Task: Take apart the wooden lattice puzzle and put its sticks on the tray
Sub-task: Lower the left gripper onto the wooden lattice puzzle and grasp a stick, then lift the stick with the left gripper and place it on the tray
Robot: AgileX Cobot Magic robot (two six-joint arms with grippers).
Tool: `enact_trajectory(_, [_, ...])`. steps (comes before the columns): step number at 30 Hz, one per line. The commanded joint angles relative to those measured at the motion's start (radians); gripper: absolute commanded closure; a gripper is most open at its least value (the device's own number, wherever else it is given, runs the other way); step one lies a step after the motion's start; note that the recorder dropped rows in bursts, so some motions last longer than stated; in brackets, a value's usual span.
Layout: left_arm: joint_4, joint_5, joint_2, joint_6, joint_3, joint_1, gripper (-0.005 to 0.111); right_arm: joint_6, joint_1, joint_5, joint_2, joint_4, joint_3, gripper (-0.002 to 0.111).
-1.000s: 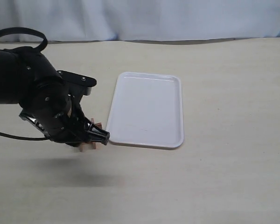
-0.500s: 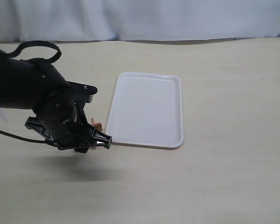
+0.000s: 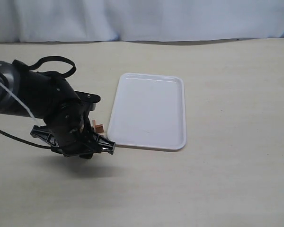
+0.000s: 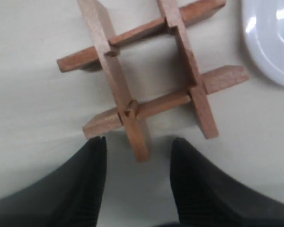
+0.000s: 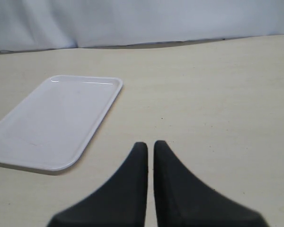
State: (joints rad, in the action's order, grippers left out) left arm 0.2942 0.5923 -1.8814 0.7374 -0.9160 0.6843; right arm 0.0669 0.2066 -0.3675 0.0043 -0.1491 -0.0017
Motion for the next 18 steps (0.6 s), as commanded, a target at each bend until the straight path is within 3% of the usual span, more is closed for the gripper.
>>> enact_trajectory(1, [0.066,-0.004,-0.003,0.073,-0.005,-0.003,0.065,0.000,0.006,0.003,-0.004,0.000,0.002,0.104])
enact_trajectory(3, [0.070,-0.006,-0.003,0.080,-0.005,-0.003,0.068,0.000,0.006,0.003,-0.004,0.000,0.002,0.104])
enact_trajectory(10, [0.070,-0.013,-0.003,0.075,-0.005,-0.003,0.107,0.000,0.006,0.003,-0.004,0.000,0.002,0.104])
enact_trajectory(18, [0.072,-0.002,-0.003,0.056,-0.005,-0.003,0.107,0.000,0.006,0.003,-0.004,0.000,0.002,0.104])
